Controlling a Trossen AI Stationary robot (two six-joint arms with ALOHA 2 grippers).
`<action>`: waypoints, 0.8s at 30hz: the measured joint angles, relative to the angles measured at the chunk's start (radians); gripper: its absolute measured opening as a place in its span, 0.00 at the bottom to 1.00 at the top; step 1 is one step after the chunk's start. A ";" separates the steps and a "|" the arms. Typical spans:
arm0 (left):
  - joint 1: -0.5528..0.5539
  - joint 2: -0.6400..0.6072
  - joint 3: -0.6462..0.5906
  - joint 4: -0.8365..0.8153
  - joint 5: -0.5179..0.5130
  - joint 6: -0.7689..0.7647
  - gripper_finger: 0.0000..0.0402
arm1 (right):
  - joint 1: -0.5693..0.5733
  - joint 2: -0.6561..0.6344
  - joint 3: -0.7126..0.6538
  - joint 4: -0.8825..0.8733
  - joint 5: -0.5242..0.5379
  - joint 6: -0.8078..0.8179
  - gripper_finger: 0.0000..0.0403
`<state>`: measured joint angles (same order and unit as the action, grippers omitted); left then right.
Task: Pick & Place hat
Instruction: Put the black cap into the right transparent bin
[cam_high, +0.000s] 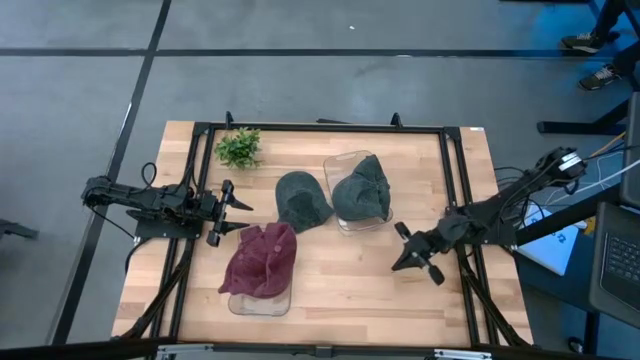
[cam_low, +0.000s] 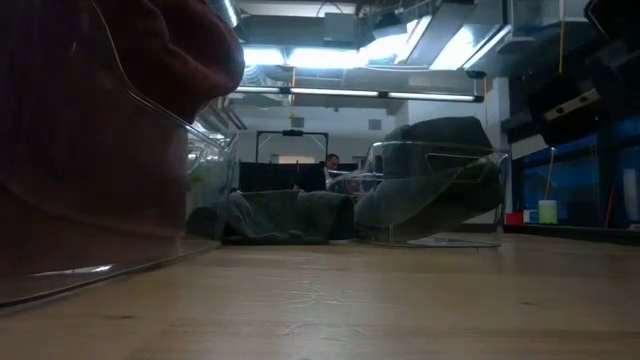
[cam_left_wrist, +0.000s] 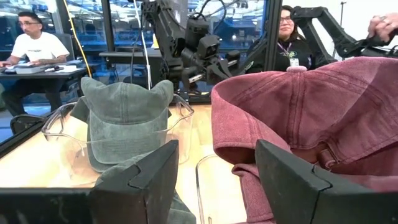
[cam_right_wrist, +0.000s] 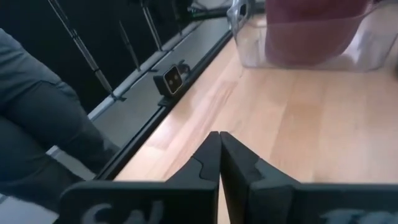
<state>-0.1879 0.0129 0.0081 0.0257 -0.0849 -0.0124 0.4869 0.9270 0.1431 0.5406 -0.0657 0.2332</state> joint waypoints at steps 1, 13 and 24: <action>0.000 0.000 0.000 0.000 0.000 0.000 0.52 | 0.004 -0.020 -0.014 0.010 0.010 -0.012 0.02; 0.000 0.000 0.000 0.000 0.000 0.000 0.52 | 0.021 -0.241 -0.139 0.041 0.039 -0.093 0.02; 0.000 0.000 0.000 0.000 0.000 0.000 0.52 | 0.022 -0.461 -0.137 -0.101 0.039 -0.223 0.02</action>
<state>-0.1879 0.0132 0.0082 0.0257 -0.0852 -0.0124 0.5087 0.4660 0.0059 0.4393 -0.0265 0.0106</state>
